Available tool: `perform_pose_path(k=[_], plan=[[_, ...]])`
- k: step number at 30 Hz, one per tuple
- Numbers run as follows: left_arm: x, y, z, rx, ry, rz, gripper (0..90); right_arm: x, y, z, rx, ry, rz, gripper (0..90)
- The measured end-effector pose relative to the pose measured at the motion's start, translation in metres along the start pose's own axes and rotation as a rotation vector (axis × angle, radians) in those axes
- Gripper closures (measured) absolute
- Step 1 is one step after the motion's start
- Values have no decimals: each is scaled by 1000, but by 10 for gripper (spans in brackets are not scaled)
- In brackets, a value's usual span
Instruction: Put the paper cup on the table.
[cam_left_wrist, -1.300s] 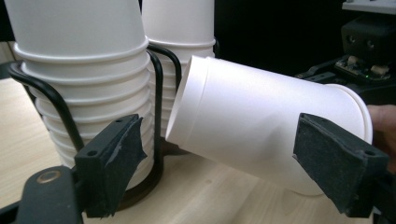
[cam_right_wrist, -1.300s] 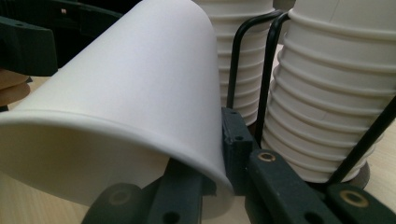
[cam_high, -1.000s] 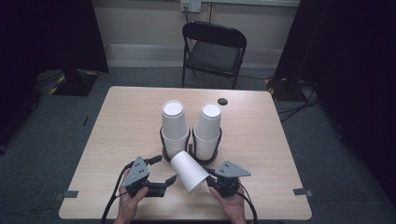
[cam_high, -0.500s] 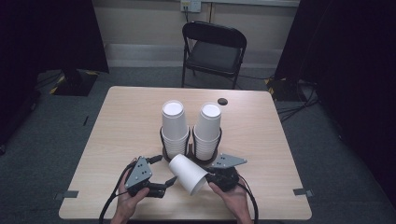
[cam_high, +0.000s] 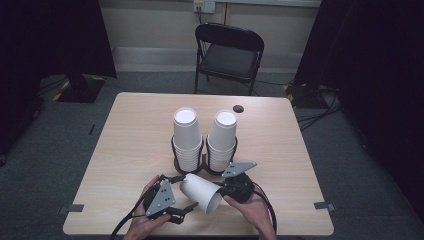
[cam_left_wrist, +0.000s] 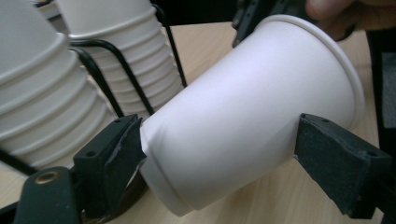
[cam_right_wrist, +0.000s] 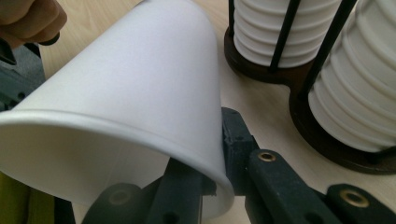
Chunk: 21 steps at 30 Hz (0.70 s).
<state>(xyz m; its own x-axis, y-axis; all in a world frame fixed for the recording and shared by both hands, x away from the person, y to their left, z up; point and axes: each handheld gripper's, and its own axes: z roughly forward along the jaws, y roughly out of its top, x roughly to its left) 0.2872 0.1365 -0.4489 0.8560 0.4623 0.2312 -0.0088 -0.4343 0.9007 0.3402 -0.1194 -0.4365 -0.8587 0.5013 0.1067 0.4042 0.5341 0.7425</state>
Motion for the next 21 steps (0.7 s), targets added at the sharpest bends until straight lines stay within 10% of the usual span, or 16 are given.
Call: perform_pose_path(k=[10, 21], plan=[[-1, 3, 16, 61, -69, 104, 99, -7, 3, -2, 81, 18, -5, 862], [0, -2, 28, 103, -96, 132, 0, -9, 9, 1, 118, 41, 8, 864]])
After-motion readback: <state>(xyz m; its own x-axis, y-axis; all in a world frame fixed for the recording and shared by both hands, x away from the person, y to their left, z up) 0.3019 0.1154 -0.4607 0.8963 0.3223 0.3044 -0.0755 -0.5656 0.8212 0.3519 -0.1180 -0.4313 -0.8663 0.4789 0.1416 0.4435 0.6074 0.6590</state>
